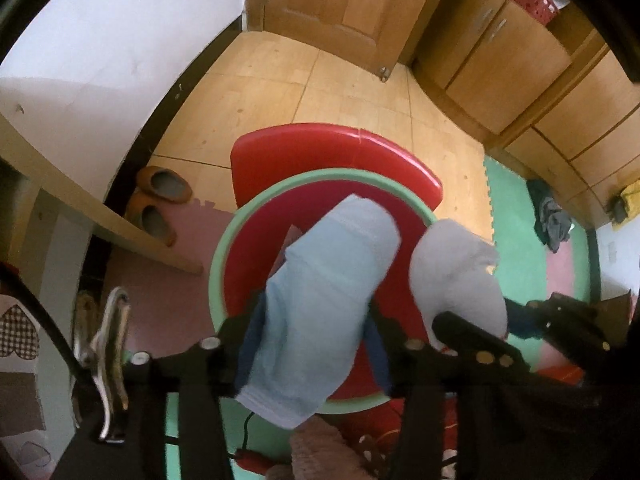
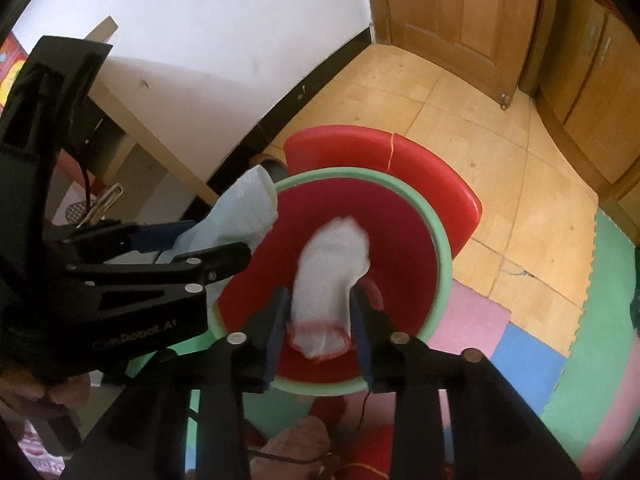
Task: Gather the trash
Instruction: 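Open both tools to drop the sock and cloth into the red bucket, then move both open tools back toward the bed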
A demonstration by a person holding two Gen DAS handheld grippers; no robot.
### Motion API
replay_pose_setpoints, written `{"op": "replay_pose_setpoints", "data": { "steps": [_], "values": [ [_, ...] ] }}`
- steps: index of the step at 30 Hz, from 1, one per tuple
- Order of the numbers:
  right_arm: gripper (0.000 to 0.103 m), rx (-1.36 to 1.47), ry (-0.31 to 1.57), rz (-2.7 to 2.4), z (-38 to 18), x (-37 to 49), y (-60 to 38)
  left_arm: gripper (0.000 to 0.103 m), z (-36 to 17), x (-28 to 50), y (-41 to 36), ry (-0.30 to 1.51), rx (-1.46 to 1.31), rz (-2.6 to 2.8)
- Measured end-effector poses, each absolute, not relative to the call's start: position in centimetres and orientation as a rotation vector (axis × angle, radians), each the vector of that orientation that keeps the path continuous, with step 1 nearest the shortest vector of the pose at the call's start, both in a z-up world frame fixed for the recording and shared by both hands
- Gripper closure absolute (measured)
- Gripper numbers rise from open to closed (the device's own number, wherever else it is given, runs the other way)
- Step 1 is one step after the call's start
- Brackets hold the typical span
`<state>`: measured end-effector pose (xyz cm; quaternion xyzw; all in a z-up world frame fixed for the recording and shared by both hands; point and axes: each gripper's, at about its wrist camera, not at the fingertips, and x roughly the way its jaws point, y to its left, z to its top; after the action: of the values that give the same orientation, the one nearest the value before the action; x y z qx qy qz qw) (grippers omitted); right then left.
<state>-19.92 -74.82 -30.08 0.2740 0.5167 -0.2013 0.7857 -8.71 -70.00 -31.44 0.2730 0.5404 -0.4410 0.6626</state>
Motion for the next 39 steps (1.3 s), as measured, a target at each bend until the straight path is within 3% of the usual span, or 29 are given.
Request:
{"op": "replay_pose_setpoints", "data": {
  "steps": [4, 11, 23, 39],
  "values": [
    [0.049, 0.584, 1.116, -0.448, -30.3, -20.3, -75.0, 0.041, -32.0, -8.6, -70.0, 1.235, 0.629, -0.989],
    [0.049, 0.590, 1.105, -0.447, -30.1, -20.7, -75.2, 0.030, -32.1, -8.5, -69.9, 1.237, 0.632, -0.988],
    [0.049, 0.552, 1.067, -0.438, -27.1, -21.1, -74.2, 0.030, -29.7, -8.8, -69.2, 1.235, 0.594, -1.019],
    [0.049, 0.439, 0.939, -0.438, -19.5, -20.5, -70.7, 0.030, -22.0, -8.9, -65.4, 1.150, 0.520, -1.012]
  ]
}}
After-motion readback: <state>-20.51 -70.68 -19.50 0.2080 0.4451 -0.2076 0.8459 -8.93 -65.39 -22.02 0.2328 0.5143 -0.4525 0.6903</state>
